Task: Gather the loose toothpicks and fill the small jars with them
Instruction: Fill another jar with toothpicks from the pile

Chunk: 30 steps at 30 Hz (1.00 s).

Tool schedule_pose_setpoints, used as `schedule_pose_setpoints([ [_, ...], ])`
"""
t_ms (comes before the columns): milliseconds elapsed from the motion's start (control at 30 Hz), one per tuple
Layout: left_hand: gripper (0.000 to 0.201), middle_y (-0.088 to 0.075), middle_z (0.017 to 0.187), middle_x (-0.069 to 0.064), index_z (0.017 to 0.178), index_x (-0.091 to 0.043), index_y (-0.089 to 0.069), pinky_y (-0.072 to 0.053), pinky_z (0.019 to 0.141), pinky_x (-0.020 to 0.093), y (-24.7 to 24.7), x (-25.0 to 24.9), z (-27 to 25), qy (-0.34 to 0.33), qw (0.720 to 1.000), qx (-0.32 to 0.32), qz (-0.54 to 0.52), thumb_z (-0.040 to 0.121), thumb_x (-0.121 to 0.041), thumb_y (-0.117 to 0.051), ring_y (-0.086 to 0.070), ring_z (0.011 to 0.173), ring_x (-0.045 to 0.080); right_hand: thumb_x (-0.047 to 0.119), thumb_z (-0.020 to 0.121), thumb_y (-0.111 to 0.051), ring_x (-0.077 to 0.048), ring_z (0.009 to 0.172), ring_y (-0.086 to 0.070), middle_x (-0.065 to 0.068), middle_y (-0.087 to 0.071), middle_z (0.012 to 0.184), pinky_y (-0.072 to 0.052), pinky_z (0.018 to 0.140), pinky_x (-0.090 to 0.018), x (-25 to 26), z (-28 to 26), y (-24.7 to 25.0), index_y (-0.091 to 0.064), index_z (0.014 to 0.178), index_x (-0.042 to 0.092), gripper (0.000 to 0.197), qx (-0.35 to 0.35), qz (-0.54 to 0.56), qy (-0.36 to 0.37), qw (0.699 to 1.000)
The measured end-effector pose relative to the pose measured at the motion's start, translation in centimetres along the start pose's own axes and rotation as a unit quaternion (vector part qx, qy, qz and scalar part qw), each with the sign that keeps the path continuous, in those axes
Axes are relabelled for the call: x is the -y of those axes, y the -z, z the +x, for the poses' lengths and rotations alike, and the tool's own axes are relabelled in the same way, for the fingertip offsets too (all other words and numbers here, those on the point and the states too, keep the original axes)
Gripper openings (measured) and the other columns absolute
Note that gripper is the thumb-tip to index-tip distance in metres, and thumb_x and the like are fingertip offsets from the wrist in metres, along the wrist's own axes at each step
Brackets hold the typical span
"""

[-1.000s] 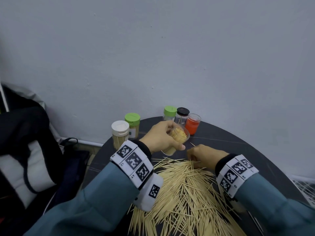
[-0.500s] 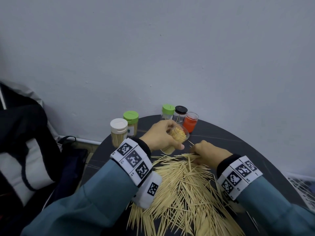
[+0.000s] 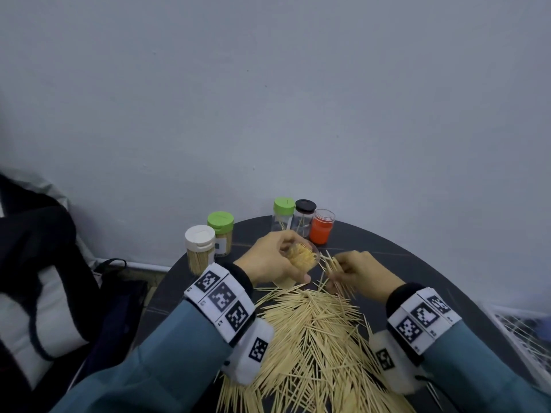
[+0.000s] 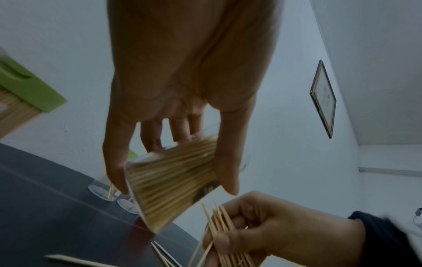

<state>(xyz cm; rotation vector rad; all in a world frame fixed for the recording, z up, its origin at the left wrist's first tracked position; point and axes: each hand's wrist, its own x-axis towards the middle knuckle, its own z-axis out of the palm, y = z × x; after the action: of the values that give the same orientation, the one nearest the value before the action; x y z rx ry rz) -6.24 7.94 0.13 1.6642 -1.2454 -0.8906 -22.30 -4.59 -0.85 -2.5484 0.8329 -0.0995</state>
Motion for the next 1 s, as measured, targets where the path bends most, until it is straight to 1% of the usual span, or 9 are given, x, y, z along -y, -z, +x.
schedule_pose_setpoints([
  [100, 0.053, -0.065, 0.107, 0.000, 0.112, -0.016, -0.058, -0.046, 0.077, 0.024, 0.0, 0.1, 0.0, 0.004, 1.000, -0.007, -0.010, 0.066, -0.014, -0.084, -0.059, 0.095, 0.014, 0.016, 0.093, -0.055, 0.010, 0.061, -0.062, -0.001, -0.072, 0.079, -0.043, 0.056, -0.005, 0.6, -0.1, 0.3, -0.060, 0.085, 0.015, 0.010, -0.103, 0.130, 0.011, 0.986],
  [267, 0.048, -0.064, 0.097, -0.001, 0.109, -0.015, -0.057, -0.049, 0.091, 0.036, -0.2, 0.4, 0.2, 0.026, 0.999, 0.030, 0.010, 0.070, -0.028, -0.082, -0.060, 0.094, 0.015, 0.008, 0.094, -0.050, -0.006, 0.068, -0.070, -0.004, -0.071, 0.079, -0.054, 0.060, -0.018, 2.6, 0.3, 1.3, -0.059, 0.096, 0.006, 0.009, -0.197, 0.365, 0.041, 0.909],
  [400, 0.041, -0.063, 0.094, -0.002, 0.108, -0.012, -0.057, -0.047, 0.089, 0.032, -0.3, 0.1, 0.3, 0.010, 0.999, 0.050, 0.008, 0.077, -0.030, -0.076, -0.057, 0.087, 0.011, 0.010, 0.094, -0.048, -0.009, 0.070, -0.070, -0.006, -0.071, 0.085, -0.058, 0.064, -0.023, 5.1, 0.5, 1.7, -0.058, 0.098, 0.002, 0.013, -0.233, 0.460, 0.073, 0.854],
  [500, 0.015, -0.056, 0.076, -0.005, 0.090, -0.016, -0.056, -0.043, 0.076, 0.023, -0.4, -0.3, 0.1, -0.023, 0.997, 0.079, -0.003, 0.085, -0.023, -0.068, -0.050, 0.071, 0.005, 0.014, 0.097, -0.044, -0.013, 0.081, -0.070, -0.013, -0.070, 0.097, -0.057, 0.070, -0.024, 6.4, 0.8, 0.8, -0.055, 0.105, 0.000, 0.020, -0.228, 0.461, 0.072, 0.855],
  [600, 0.016, -0.051, 0.064, -0.009, 0.078, -0.017, -0.052, -0.038, 0.061, 0.013, -0.6, -0.5, 0.1, -0.049, 0.994, 0.093, -0.031, 0.090, -0.010, -0.060, -0.045, 0.058, -0.001, 0.016, 0.099, -0.039, -0.017, 0.094, -0.068, -0.013, -0.069, 0.105, -0.055, 0.083, -0.030, 7.2, 0.9, -0.7, -0.058, 0.098, 0.012, 0.019, -0.233, 0.441, 0.077, 0.864],
  [700, 0.002, -0.058, 0.078, 0.002, 0.091, -0.007, -0.059, -0.041, 0.073, 0.019, -0.7, -0.4, 0.1, -0.065, 0.992, 0.093, -0.048, 0.090, -0.009, -0.059, -0.051, 0.073, 0.006, 0.019, 0.101, -0.034, -0.014, 0.106, -0.064, -0.006, -0.067, 0.113, -0.049, 0.095, -0.036, 7.5, 0.7, -1.9, -0.057, 0.099, 0.026, 0.025, -0.221, 0.439, 0.081, 0.867],
  [767, 0.012, -0.058, 0.083, 0.008, 0.099, 0.000, -0.059, -0.042, 0.077, 0.022, -0.6, -0.3, 0.1, -0.065, 0.992, 0.092, -0.053, 0.090, -0.008, -0.060, -0.054, 0.078, 0.009, 0.022, 0.101, -0.032, -0.009, 0.111, -0.060, -0.001, -0.065, 0.117, -0.045, 0.099, -0.033, 7.5, 0.4, -2.3, -0.057, 0.101, 0.031, 0.027, -0.213, 0.436, 0.080, 0.871],
  [900, 0.018, -0.056, 0.066, -0.010, 0.080, -0.017, -0.053, -0.041, 0.062, 0.009, -0.5, -0.4, 0.1, -0.072, 0.991, 0.094, -0.066, 0.090, -0.003, -0.058, -0.051, 0.057, -0.010, 0.025, 0.101, -0.028, -0.003, 0.111, -0.059, 0.003, -0.066, 0.117, -0.044, 0.098, -0.027, 7.5, -0.1, -2.4, -0.056, 0.104, 0.029, 0.029, -0.226, 0.432, 0.086, 0.869],
  [1000, 0.018, -0.052, 0.068, -0.007, 0.078, -0.017, -0.051, -0.040, 0.060, 0.008, -0.6, -0.5, 0.1, -0.072, 0.991, 0.098, -0.055, 0.090, -0.005, -0.059, -0.049, 0.054, -0.010, 0.023, 0.102, -0.026, -0.005, 0.107, -0.061, 0.002, -0.068, 0.111, -0.047, 0.092, -0.019, 7.4, 0.1, -2.2, -0.052, 0.113, 0.012, 0.030, -0.233, 0.449, 0.068, 0.860],
])
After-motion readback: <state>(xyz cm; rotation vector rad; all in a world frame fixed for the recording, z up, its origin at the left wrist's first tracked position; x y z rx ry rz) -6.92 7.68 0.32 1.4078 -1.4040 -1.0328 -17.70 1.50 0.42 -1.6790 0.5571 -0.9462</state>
